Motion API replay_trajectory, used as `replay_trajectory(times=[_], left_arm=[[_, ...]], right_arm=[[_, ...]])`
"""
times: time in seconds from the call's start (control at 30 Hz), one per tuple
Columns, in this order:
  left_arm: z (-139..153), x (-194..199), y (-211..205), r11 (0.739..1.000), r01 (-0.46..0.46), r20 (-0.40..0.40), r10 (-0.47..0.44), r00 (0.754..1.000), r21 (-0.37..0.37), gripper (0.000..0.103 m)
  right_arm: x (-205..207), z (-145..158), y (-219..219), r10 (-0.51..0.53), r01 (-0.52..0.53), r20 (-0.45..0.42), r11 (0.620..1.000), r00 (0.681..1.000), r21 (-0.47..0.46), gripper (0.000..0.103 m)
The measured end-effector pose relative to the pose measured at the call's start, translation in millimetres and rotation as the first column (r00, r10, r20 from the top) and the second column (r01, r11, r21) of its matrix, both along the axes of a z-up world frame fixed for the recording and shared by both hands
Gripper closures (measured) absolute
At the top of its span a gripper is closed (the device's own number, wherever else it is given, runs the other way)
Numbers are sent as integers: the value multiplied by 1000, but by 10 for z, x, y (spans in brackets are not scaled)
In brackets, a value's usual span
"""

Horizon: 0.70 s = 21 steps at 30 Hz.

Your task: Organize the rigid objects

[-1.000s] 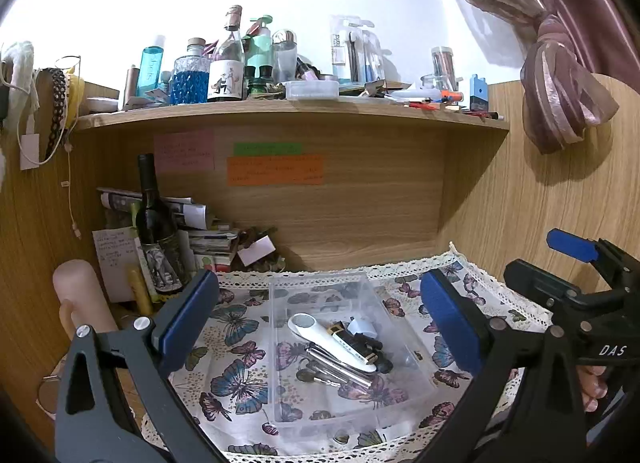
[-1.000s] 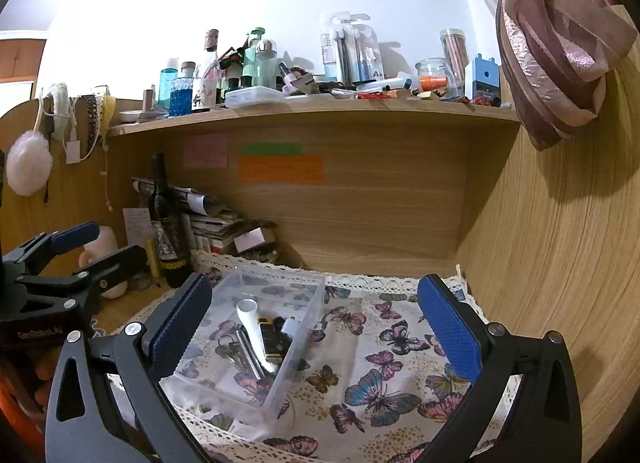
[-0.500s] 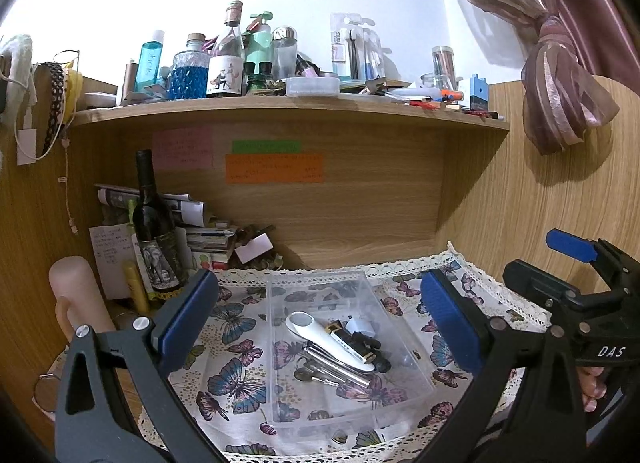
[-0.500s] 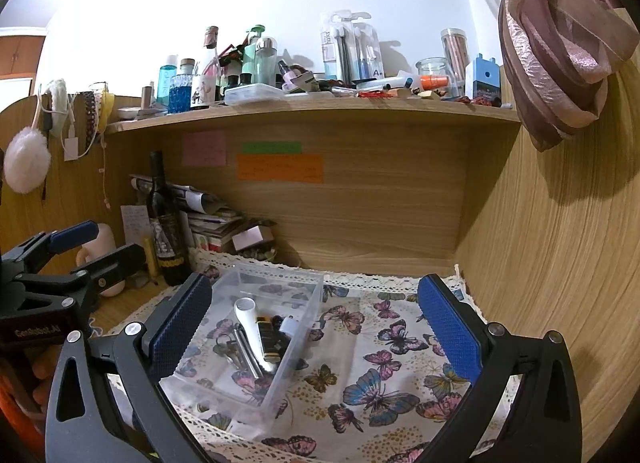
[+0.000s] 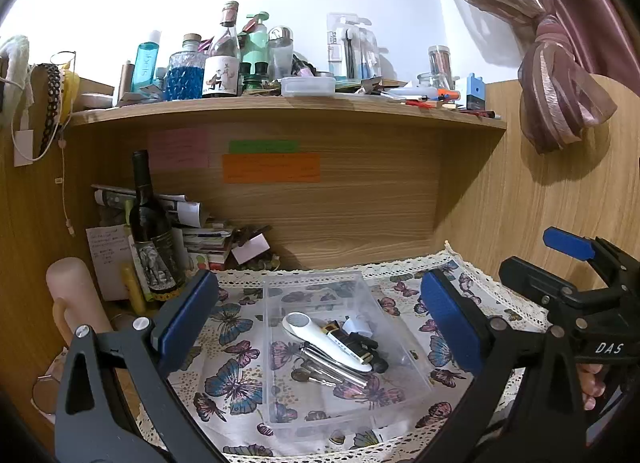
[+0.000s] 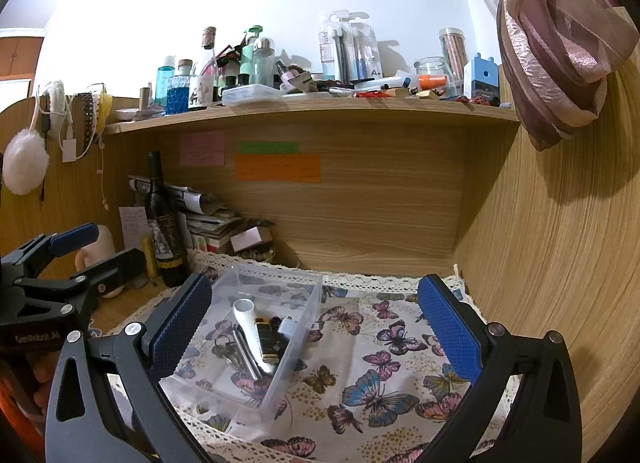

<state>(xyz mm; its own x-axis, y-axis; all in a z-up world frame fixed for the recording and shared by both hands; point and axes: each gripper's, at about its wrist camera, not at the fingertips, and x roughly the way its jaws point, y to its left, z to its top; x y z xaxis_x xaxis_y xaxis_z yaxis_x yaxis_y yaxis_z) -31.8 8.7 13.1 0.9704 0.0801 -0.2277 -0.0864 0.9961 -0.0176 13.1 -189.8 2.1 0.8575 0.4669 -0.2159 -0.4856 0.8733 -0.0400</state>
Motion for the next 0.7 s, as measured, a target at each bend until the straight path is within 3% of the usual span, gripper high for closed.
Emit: replay_trajectory(times=[0.7], left_arm=[[-12,18,-15,1000,15,-1,-15,1000,-9,0]], right_arm=[[48,19,-10,16,-16,6,1000,1000,-12,0]])
